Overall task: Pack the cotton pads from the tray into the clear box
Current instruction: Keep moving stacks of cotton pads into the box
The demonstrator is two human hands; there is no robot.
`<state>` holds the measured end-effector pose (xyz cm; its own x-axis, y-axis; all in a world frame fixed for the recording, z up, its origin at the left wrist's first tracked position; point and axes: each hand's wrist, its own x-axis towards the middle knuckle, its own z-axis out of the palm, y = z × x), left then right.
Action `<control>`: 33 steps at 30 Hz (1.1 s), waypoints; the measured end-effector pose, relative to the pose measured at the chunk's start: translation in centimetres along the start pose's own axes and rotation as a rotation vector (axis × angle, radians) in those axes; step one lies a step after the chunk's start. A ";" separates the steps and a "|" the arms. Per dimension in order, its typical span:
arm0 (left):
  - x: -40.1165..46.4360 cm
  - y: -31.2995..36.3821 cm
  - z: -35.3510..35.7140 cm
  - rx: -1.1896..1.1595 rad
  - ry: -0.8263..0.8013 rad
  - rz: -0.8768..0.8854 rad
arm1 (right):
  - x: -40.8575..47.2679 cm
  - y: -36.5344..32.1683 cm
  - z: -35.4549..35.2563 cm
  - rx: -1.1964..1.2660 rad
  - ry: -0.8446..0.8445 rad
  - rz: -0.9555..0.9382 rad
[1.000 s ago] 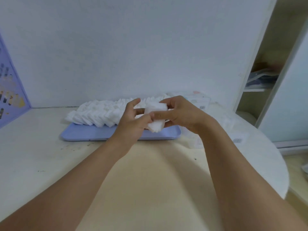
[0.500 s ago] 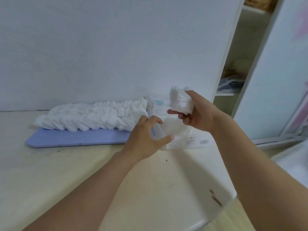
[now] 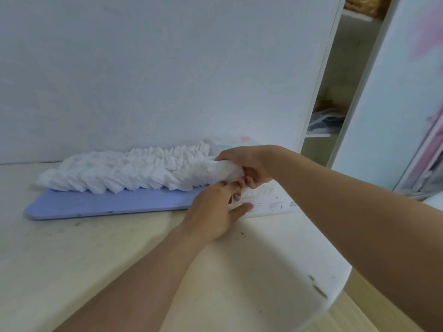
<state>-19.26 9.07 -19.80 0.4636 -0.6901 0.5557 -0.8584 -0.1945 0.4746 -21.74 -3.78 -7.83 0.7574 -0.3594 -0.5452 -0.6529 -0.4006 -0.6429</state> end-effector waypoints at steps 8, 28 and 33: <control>0.0 -0.2 -0.2 -0.014 0.004 -0.046 | 0.8 1.9 -2.1 0.177 -0.040 -0.010; 0.4 -0.2 0.0 0.062 0.062 -0.075 | 3.2 3.8 0.4 -0.588 0.611 -0.179; 0.3 0.3 0.1 0.053 0.043 -0.028 | 3.5 3.7 1.2 -0.646 0.656 -0.165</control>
<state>-19.37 8.72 -19.55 0.4959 -0.6534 0.5720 -0.8547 -0.2509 0.4544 -21.50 -5.49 -12.75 0.8110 -0.5814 0.0653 -0.5675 -0.8089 -0.1540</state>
